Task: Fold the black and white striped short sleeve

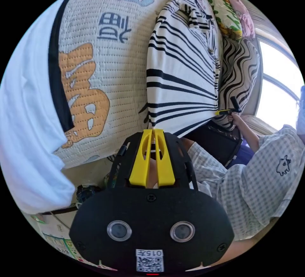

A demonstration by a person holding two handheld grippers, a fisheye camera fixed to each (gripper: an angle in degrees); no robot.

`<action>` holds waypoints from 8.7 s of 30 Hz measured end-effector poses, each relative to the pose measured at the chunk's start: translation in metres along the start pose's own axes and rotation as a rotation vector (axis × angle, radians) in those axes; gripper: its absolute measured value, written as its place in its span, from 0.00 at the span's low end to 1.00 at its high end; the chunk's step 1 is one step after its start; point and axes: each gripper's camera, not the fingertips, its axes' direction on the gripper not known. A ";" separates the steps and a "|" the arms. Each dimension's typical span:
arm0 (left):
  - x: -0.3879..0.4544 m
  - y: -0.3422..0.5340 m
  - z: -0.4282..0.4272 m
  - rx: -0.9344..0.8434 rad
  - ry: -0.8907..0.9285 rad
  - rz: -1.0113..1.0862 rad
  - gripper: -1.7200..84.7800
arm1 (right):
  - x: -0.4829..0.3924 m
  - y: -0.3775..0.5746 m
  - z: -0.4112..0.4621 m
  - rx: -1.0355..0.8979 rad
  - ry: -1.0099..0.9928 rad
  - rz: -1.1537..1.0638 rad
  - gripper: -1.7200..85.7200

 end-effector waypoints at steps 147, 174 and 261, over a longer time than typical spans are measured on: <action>-0.012 -0.205 -0.197 0.672 -0.123 -0.181 0.04 | -0.788 0.053 -0.305 0.486 0.514 -0.889 0.07; 0.530 -0.604 0.314 0.158 -0.432 0.545 0.11 | -0.099 0.189 -0.286 0.695 0.459 -0.114 0.09; 0.124 -0.374 0.309 0.245 -0.441 0.109 0.10 | 0.002 0.091 -0.031 0.614 0.362 0.127 0.08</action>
